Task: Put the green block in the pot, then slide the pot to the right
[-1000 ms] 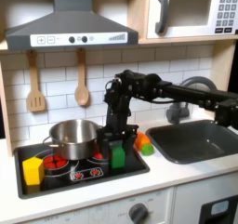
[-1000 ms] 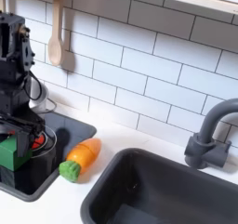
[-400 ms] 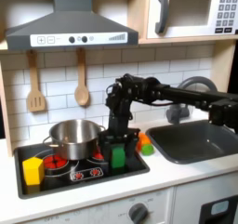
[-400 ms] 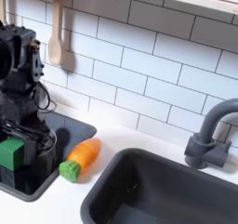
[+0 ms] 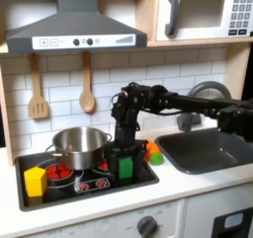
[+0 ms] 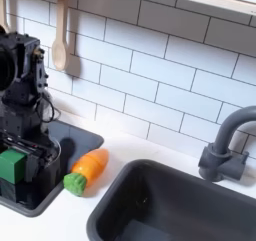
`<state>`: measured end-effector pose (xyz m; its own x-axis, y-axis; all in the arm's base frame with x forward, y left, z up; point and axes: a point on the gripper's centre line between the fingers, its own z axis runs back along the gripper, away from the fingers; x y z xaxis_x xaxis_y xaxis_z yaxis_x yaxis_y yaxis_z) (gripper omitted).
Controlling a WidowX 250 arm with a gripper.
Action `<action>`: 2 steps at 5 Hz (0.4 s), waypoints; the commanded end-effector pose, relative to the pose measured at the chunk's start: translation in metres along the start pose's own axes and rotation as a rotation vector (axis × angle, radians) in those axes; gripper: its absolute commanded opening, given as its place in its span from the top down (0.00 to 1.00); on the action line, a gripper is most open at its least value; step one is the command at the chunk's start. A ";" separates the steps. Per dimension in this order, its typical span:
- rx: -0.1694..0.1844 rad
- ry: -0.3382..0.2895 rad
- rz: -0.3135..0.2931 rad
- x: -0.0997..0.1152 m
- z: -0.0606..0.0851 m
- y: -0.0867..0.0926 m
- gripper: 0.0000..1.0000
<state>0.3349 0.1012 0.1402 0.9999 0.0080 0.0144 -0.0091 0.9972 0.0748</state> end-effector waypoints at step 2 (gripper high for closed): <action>-0.002 0.021 -0.026 -0.001 -0.005 0.001 0.50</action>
<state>0.3347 0.1032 0.1366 0.9999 -0.0163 -0.0047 0.0166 0.9967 0.0796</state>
